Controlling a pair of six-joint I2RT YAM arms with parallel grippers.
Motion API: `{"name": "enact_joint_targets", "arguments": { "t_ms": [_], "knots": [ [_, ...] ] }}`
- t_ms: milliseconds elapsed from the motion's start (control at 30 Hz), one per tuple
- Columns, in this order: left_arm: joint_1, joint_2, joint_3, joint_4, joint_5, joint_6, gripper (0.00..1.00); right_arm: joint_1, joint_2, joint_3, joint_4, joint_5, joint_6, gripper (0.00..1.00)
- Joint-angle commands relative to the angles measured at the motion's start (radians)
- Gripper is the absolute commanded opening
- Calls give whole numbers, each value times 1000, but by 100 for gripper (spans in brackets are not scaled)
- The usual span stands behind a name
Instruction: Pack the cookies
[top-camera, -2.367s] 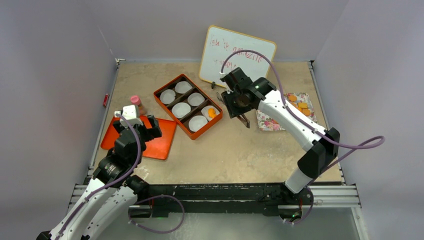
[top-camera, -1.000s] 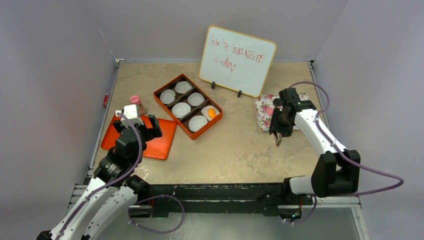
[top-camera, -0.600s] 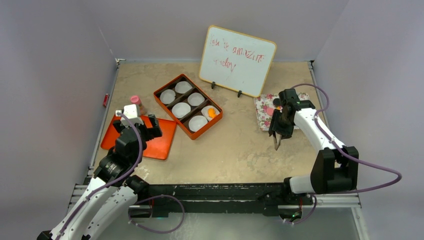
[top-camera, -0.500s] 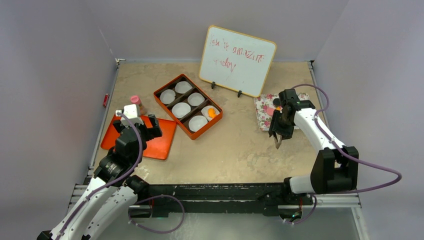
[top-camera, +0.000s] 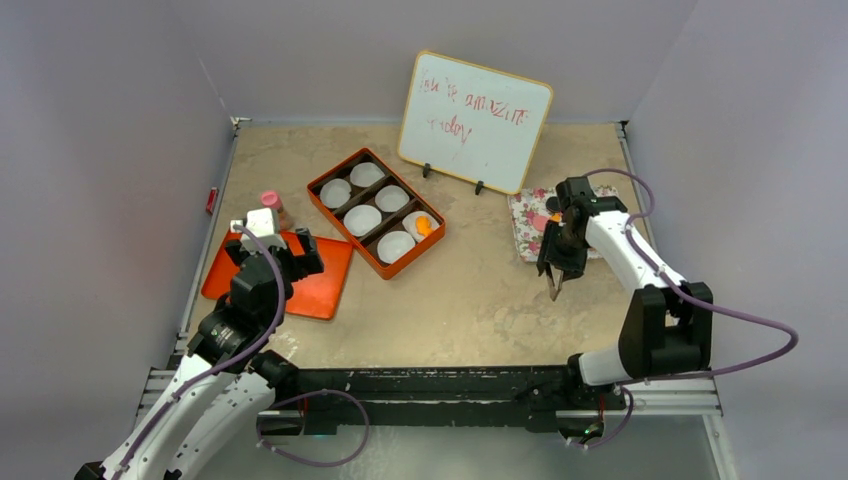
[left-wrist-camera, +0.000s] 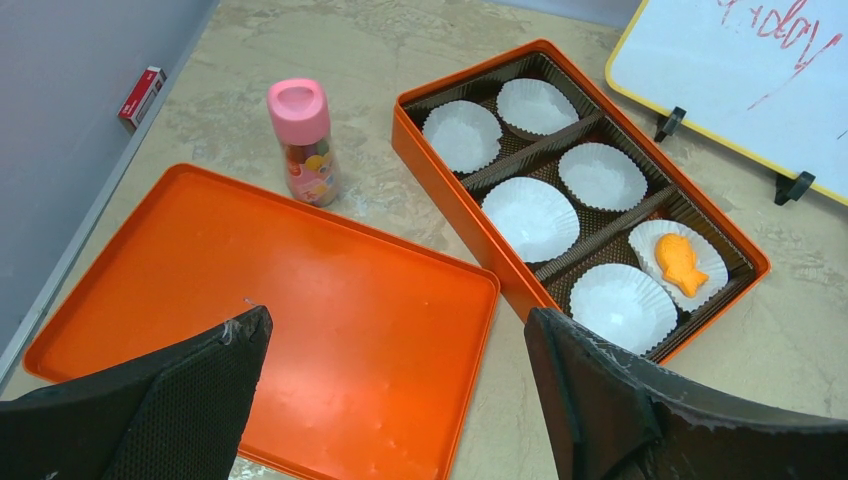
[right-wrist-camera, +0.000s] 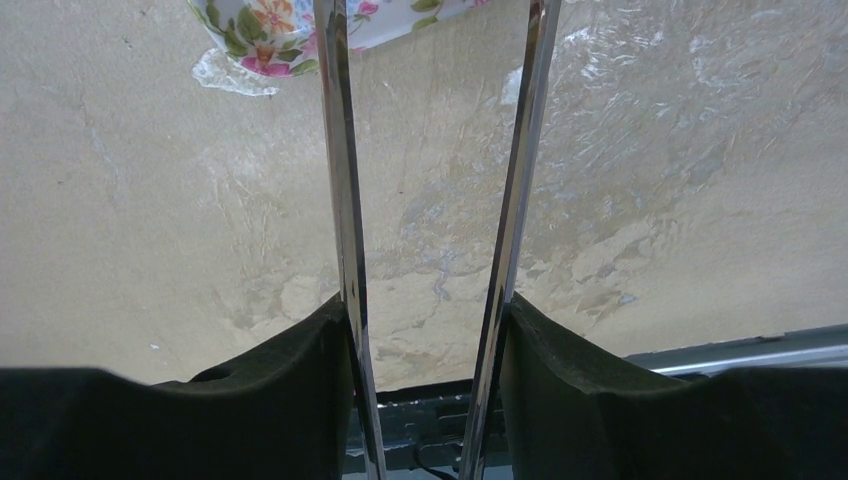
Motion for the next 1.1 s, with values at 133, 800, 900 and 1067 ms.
{"name": "enact_joint_targets", "arguments": {
  "t_ms": [133,800,900,1067],
  "knots": [
    [7,-5,-5,36,-2,12,97,-6,53,65,-8,2,-42,51],
    [9,-7,-6,36,-7,12,97,-7,48,190,-82,7,-94,25],
    [8,-8,-6,36,-5,11,97,-7,36,224,-94,14,-126,21],
    [10,-5,-5,38,1,12,97,-4,12,269,-110,-18,-149,16]
  ]
}}
